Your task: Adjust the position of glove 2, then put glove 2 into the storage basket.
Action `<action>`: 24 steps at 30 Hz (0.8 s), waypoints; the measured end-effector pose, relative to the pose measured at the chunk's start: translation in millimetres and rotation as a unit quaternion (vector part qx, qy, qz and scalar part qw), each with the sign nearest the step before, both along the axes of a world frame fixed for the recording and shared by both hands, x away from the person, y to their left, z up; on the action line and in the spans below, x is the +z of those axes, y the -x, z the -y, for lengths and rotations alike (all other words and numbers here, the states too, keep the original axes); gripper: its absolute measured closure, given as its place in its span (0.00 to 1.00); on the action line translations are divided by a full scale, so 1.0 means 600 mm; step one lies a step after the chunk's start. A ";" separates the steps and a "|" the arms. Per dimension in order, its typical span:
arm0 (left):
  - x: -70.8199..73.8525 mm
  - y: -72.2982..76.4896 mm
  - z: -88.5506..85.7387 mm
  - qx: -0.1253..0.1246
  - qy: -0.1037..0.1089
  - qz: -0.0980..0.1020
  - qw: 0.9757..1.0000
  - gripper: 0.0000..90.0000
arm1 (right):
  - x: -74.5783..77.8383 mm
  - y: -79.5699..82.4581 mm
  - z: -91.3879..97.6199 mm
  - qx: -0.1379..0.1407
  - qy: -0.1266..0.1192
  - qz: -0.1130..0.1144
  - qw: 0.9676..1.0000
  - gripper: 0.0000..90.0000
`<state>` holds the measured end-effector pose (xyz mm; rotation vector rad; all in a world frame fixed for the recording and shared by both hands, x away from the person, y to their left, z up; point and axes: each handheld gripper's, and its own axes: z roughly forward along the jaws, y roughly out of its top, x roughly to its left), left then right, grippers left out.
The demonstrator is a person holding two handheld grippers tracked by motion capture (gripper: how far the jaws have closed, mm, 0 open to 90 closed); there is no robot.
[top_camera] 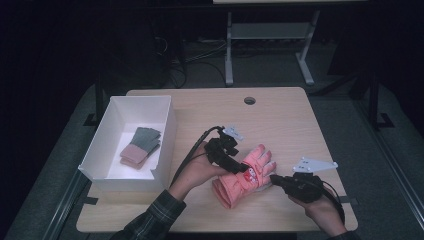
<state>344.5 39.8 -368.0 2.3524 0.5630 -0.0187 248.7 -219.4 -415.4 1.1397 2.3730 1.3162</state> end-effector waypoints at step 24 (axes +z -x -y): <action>-0.011 -0.016 -0.065 0.032 -0.001 -0.002 0.999 0.26 | -0.038 -0.049 -0.093 0.038 0.049 -0.020 0.998 1.00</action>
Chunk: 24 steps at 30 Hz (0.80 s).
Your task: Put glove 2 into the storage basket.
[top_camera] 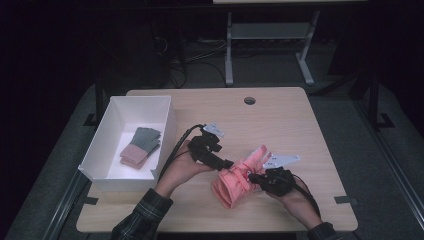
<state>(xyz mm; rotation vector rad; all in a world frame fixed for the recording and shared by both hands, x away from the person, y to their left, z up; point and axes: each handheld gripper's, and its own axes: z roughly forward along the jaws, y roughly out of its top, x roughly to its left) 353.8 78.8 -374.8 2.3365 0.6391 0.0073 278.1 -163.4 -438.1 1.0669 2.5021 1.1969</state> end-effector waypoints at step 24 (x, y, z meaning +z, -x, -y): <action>-0.066 -0.027 0.061 -0.021 0.002 -0.045 0.999 0.24 | -0.023 -0.007 -0.010 -0.003 0.018 -0.020 1.000 1.00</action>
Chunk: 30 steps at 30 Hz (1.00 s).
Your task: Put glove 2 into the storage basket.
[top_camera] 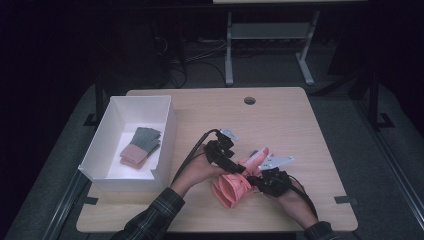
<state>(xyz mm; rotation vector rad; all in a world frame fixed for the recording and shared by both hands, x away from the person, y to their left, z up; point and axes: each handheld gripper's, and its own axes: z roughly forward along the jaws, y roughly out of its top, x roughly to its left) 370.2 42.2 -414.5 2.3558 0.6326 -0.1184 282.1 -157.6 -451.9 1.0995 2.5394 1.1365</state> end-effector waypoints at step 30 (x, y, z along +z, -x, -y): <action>-0.083 -0.022 -0.009 -0.048 0.048 -0.175 0.982 0.49 | -0.008 0.002 -0.001 0.002 0.009 0.007 1.000 1.00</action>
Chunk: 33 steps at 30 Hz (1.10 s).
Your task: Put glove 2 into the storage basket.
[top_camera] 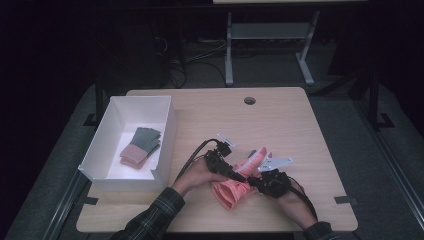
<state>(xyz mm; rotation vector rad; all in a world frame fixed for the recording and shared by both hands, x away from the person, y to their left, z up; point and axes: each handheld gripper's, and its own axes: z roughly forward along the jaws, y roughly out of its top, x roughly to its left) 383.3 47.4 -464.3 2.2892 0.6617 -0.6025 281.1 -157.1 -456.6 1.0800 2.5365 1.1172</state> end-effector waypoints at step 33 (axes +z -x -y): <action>0.069 -0.008 -0.044 0.066 0.027 0.029 0.997 0.72 | 0.043 0.040 0.083 -0.030 -0.046 0.023 0.998 0.29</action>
